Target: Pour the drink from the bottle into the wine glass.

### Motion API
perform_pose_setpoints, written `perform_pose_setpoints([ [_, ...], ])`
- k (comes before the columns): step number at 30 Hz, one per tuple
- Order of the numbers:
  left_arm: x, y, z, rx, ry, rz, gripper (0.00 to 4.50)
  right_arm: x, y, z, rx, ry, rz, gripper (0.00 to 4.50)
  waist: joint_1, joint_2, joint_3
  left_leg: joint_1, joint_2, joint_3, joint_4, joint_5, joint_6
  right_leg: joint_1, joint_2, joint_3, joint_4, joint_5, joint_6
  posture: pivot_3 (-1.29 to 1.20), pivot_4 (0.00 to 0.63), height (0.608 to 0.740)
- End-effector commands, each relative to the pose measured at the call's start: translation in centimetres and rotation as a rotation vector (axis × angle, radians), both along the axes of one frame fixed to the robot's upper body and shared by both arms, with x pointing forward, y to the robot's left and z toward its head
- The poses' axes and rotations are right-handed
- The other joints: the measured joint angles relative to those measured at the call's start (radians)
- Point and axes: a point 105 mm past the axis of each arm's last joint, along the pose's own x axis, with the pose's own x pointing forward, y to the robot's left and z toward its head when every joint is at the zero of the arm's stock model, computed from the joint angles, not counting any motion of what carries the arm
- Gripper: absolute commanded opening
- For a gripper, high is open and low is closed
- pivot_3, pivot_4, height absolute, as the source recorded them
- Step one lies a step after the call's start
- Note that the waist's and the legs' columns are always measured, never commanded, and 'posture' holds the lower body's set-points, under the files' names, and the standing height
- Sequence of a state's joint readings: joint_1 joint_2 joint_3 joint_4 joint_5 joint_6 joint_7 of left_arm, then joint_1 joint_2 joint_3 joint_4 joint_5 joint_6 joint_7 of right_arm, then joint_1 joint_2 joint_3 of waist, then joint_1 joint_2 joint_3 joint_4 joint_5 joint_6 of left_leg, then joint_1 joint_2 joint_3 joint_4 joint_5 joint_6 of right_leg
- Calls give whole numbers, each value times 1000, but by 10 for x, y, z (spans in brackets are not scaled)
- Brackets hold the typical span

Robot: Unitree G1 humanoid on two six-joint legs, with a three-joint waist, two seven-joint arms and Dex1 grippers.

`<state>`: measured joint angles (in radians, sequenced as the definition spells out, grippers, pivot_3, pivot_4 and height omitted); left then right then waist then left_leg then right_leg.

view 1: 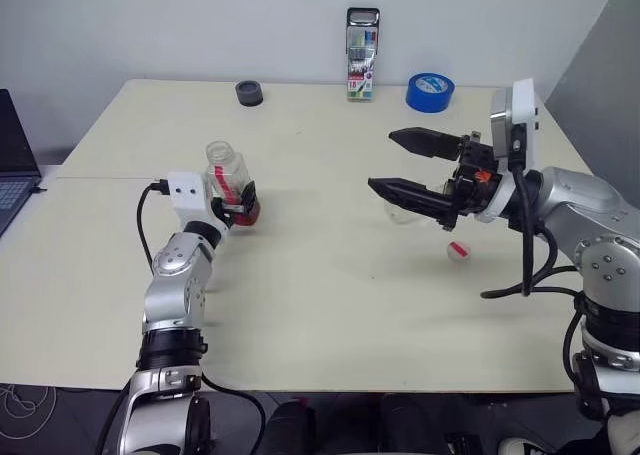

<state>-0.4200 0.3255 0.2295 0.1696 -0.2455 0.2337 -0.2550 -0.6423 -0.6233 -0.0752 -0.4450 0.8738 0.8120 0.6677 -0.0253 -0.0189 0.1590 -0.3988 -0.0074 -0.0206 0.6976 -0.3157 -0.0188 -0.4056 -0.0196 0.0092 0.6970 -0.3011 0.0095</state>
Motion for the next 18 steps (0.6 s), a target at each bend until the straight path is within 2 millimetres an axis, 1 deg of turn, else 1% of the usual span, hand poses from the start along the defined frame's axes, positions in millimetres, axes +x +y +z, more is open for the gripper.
perform_pose_setpoints([
  [1, -17, -7, 4, 30, 6, -20, 4492, -7, -2, 3, 3, -44, -28, 4500, -1, 0, 0, 0, 0, 0, 0, 0, 0, 0, 0, 0, 0, 0, 0, 0, 150, 740],
  [4, -36, -15, -2, 34, 46, -50, 4492, -10, -5, -3, 5, -32, -53, 4500, -1, 0, 0, 0, 0, 0, 0, 0, 0, 0, 0, 1, 0, 0, 0, 0, 150, 740],
  [7, -63, -24, -2, 93, 80, -107, 4492, -13, -10, -10, 0, -15, -84, 4500, -1, -1, 0, 0, 0, 0, 0, -1, 1, 0, 0, 0, 0, 0, 0, 0, 150, 740],
  [10, -87, -34, 13, 181, 86, -196, 4492, -15, -17, -18, -13, -1, -117, 4500, -1, -1, 0, 0, 0, 0, -1, -2, 3, 0, 0, 0, 0, 0, 0, 0, 150, 740],
  [12, -100, -45, 20, 203, 96, -288, 4492, -14, -23, -28, -51, 1, -144, 4500, 1, -1, 0, 1, 0, -1, 0, -2, 3, 0, 0, 0, 1, 0, 0, 0, 150, 740],
  [15, -119, -67, 31, 193, 107, -470, 4492, -4, -34, -47, -169, -43, -206, 4500, 2, 0, -1, 2, 0, -1, 0, -2, 4, 2, 0, 0, 0, 0, 0, 0, 150, 740],
  [18, -134, -85, 42, 182, 108, -634, 4492, 21, -57, -71, -378, -189, -319, 4500, 1, 0, -1, 2, 0, 0, 0, -2, 3, 2, 0, 0, 0, 0, 0, 0, 150, 740],
])
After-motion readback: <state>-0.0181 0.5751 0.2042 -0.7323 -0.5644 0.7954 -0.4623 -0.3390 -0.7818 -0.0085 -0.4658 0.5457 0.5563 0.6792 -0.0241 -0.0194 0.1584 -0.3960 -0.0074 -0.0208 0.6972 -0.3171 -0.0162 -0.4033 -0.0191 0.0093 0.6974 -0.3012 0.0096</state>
